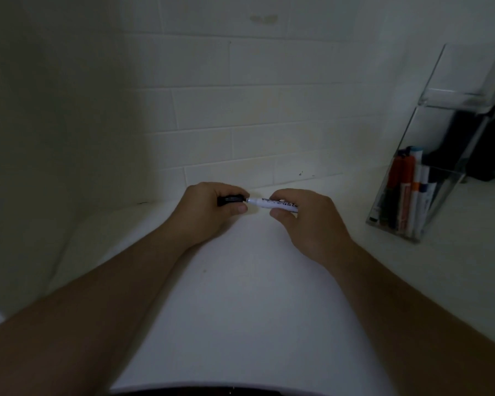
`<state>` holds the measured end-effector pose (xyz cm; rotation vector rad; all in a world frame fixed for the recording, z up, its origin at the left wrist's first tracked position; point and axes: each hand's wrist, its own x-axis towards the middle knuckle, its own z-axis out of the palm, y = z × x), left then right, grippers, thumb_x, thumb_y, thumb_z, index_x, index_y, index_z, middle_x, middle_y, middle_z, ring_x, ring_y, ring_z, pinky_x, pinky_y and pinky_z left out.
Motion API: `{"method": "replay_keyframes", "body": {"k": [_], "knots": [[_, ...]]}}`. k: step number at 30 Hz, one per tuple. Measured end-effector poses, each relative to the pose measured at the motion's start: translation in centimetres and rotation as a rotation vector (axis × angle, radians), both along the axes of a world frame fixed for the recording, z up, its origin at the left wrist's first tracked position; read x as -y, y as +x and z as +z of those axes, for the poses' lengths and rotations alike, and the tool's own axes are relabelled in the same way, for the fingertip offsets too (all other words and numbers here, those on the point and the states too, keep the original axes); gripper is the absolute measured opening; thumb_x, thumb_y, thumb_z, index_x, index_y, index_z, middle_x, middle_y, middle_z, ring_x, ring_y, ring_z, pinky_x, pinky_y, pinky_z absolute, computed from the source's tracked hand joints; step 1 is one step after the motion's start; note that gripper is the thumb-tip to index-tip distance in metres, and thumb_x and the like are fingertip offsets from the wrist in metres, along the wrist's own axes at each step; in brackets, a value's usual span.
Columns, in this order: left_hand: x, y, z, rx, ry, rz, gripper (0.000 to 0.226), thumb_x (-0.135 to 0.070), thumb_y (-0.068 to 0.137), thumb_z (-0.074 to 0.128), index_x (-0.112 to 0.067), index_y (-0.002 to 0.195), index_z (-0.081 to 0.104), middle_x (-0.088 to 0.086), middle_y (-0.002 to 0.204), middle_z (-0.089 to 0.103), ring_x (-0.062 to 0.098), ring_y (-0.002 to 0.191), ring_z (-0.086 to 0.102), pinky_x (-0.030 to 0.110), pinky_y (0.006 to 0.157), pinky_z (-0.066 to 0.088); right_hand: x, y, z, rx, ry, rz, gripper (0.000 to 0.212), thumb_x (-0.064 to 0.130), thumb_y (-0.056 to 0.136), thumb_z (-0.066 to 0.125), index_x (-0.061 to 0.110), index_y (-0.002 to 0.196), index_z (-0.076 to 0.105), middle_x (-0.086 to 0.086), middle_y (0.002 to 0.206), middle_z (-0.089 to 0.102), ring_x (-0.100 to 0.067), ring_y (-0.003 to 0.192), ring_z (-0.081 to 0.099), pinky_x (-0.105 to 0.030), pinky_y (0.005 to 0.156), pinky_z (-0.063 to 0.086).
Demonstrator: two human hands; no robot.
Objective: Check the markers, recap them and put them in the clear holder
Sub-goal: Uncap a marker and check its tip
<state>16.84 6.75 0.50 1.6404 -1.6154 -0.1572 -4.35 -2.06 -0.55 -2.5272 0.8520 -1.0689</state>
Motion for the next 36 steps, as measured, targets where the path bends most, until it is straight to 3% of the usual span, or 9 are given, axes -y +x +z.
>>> {"method": "replay_keyframes", "body": {"k": [3, 7, 11, 18, 22, 24, 28, 32, 36], "knots": [[0.0, -0.2, 0.0, -0.025, 0.014, 0.041, 0.015, -0.029, 0.096, 0.062, -0.035, 0.108, 0.069, -0.022, 0.099, 0.071, -0.017, 0.089, 0.060, 0.001, 0.076, 0.040, 0.2, -0.1, 0.1, 0.046, 0.073, -0.064, 0.013, 0.026, 0.092, 0.067, 0.025, 0.103, 0.074, 0.008, 0.090, 0.072, -0.012, 0.082, 0.065, -0.029, 0.076, 0.049], [0.0, -0.2, -0.1, -0.121, 0.048, 0.033, 0.013, -0.035, 0.105, 0.038, -0.027, 0.103, 0.047, -0.020, 0.100, 0.073, 0.001, 0.087, 0.066, 0.023, 0.074, 0.048, 0.7, -0.2, -0.1, 0.090, 0.185, -0.122, 0.014, 0.030, 0.091, 0.067, 0.029, 0.104, 0.073, 0.005, 0.094, 0.073, -0.014, 0.086, 0.066, -0.035, 0.080, 0.054], [0.3, 0.2, -0.1, -0.092, 0.026, 0.015, 0.006, -0.032, 0.100, 0.053, -0.036, 0.097, 0.058, -0.013, 0.106, 0.066, 0.005, 0.095, 0.060, 0.026, 0.082, 0.046, 0.6, -0.2, -0.1, 0.095, 0.221, -0.123, 0.014, 0.031, 0.091, 0.067, 0.030, 0.104, 0.072, 0.007, 0.095, 0.073, -0.013, 0.088, 0.066, -0.034, 0.082, 0.053], [-0.1, 0.2, -0.1, -0.131, 0.061, 0.053, 0.013, -0.032, 0.094, 0.063, -0.027, 0.094, 0.052, -0.006, 0.086, 0.071, 0.006, 0.070, 0.059, 0.023, 0.067, 0.046, 0.2, -0.2, 0.2, 0.068, 0.195, -0.092, 0.014, 0.028, 0.091, 0.068, 0.026, 0.104, 0.073, 0.008, 0.093, 0.073, -0.011, 0.085, 0.066, -0.031, 0.082, 0.053], [-0.1, 0.3, 0.1, -0.124, 0.099, 0.022, 0.024, -0.019, 0.093, 0.066, -0.033, 0.111, 0.059, -0.015, 0.099, 0.071, -0.004, 0.077, 0.065, 0.005, 0.069, 0.043, -0.1, -0.2, 0.2, 0.019, 0.154, -0.041, 0.014, 0.025, 0.091, 0.069, 0.024, 0.104, 0.074, 0.007, 0.092, 0.073, -0.009, 0.082, 0.065, -0.023, 0.078, 0.050], [-0.1, 0.4, 0.2, -0.087, 0.101, 0.025, 0.027, -0.014, 0.091, 0.067, -0.033, 0.111, 0.064, -0.019, 0.100, 0.070, -0.010, 0.083, 0.064, 0.001, 0.073, 0.041, -0.1, -0.2, 0.2, 0.012, 0.140, -0.025, 0.012, 0.024, 0.090, 0.069, 0.024, 0.102, 0.074, 0.007, 0.090, 0.073, -0.009, 0.081, 0.065, -0.025, 0.078, 0.050], [0.0, 0.4, 0.2, -0.049, 0.091, -0.001, 0.022, -0.017, 0.090, 0.069, -0.034, 0.105, 0.069, -0.019, 0.093, 0.071, -0.006, 0.081, 0.064, 0.009, 0.075, 0.044, -0.2, -0.1, 0.1, -0.008, 0.127, -0.020, 0.015, 0.025, 0.090, 0.069, 0.024, 0.104, 0.075, 0.007, 0.093, 0.074, -0.011, 0.084, 0.067, -0.032, 0.081, 0.053], [-0.1, 0.0, 0.1, 0.060, 0.058, -0.029, 0.018, -0.023, 0.091, 0.069, -0.031, 0.107, 0.072, -0.022, 0.098, 0.070, -0.013, 0.091, 0.061, 0.001, 0.079, 0.039, -0.6, 0.1, 0.3, -0.080, 0.085, -0.042, 0.023, 0.037, 0.089, 0.060, 0.027, 0.105, 0.073, 0.004, 0.095, 0.072, -0.017, 0.087, 0.065, -0.041, 0.082, 0.053], [0.1, -0.4, 0.0, 0.192, 0.023, -0.039, 0.022, -0.023, 0.092, 0.067, -0.027, 0.114, 0.071, -0.016, 0.106, 0.071, -0.002, 0.094, 0.061, 0.011, 0.084, 0.043, -1.3, 0.6, 0.6, -0.116, 0.004, -0.070, 0.028, 0.041, 0.091, 0.053, 0.028, 0.107, 0.071, 0.002, 0.096, 0.070, -0.019, 0.088, 0.063, -0.041, 0.081, 0.051]]}}
